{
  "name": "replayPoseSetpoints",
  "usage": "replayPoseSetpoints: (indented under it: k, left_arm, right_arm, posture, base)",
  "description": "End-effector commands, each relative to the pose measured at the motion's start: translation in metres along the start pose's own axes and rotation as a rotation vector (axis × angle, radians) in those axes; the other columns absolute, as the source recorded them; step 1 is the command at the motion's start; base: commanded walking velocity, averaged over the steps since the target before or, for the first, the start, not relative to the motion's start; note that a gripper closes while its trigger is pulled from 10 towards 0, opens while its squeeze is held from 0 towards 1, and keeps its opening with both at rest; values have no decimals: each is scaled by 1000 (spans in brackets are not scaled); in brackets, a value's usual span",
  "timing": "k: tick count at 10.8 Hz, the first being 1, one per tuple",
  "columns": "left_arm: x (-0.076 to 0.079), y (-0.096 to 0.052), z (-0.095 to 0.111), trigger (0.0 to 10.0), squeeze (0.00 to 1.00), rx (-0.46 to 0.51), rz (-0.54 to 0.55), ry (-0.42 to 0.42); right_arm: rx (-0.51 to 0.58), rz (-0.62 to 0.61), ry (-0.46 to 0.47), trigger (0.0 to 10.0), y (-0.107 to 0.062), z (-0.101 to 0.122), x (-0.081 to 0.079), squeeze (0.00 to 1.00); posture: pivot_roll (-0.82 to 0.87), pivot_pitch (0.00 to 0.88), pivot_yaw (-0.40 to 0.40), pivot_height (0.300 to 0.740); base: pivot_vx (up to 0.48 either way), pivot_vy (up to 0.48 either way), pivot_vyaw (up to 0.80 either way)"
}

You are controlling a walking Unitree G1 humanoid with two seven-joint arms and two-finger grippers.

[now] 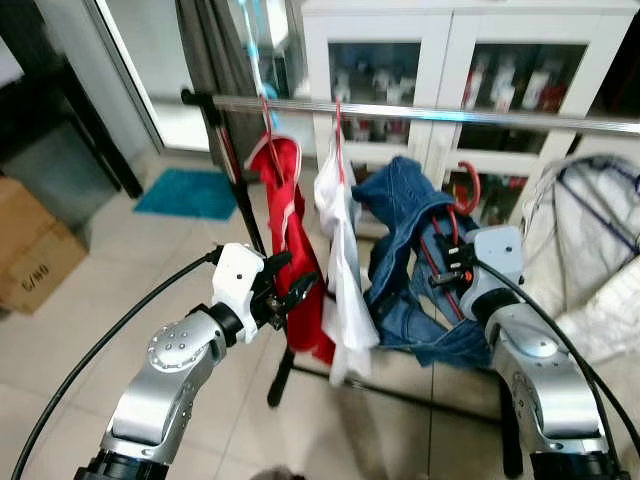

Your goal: Hang hanger

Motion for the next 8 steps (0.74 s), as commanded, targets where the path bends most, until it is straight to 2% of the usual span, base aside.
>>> replayPoseSetpoints:
  k: [1,8]
  left_arm:
    - [-1,-1,1,10000,0,-4,4,17]
    - [0,1,2,10000,0,-3,-14,26]
  right_arm:
    - [27,17,-11,0,0,8,-5,0]
    - [28,36,-16,0,0,10,-12,0]
  posture:
    - [-72,0,94,740]
    - [-73,0,101,740]
  base:
    - [-289,0,0]
    - [-268,0,0]
Point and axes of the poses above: a point about 5 cm out from each wrist's last joint towards the gripper, its own y axis pointing out of the wrist towards the gripper, its own z axis along the axis of the wrist's last joint, x = y × z, the point moved 3 cm from there along y, pointing out of the wrist towards the gripper, and after that the axes turned 1 degree about -y, right-handed, at the moved point
